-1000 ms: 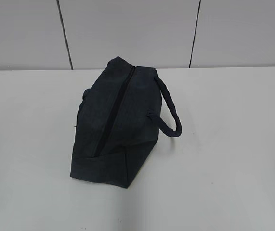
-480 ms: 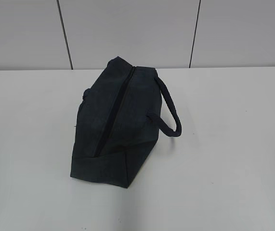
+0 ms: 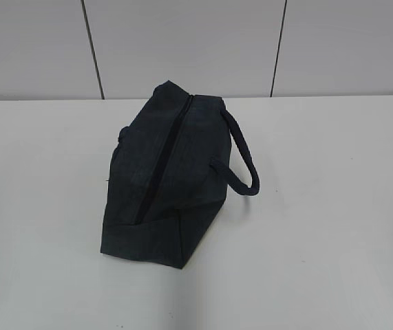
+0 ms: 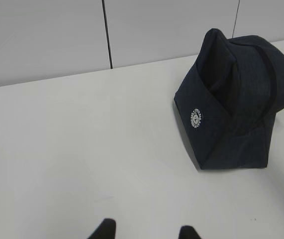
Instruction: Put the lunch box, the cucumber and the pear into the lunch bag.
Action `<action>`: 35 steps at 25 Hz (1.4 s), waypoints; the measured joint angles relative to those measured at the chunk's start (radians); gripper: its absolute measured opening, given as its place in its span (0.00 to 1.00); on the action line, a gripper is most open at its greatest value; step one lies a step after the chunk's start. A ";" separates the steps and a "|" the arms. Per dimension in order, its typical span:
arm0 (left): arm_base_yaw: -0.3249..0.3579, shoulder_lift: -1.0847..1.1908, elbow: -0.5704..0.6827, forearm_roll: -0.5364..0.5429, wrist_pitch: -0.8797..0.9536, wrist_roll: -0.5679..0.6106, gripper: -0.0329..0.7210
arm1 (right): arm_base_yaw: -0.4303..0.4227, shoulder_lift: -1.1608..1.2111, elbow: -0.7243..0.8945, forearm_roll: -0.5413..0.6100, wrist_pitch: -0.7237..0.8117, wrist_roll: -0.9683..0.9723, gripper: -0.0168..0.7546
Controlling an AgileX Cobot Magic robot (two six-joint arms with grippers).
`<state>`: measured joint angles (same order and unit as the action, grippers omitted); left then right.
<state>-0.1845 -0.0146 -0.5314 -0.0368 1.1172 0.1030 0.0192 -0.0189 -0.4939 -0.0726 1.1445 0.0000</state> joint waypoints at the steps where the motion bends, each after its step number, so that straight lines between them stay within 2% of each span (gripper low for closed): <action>1: 0.000 0.000 0.000 0.000 0.000 0.000 0.36 | 0.000 0.000 0.000 0.000 0.000 0.000 0.50; 35: 0.000 0.000 0.000 0.000 0.000 0.000 0.36 | 0.000 0.000 0.000 0.000 0.000 0.000 0.50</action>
<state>-0.1845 -0.0146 -0.5314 -0.0368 1.1172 0.1030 0.0192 -0.0189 -0.4939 -0.0726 1.1445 0.0000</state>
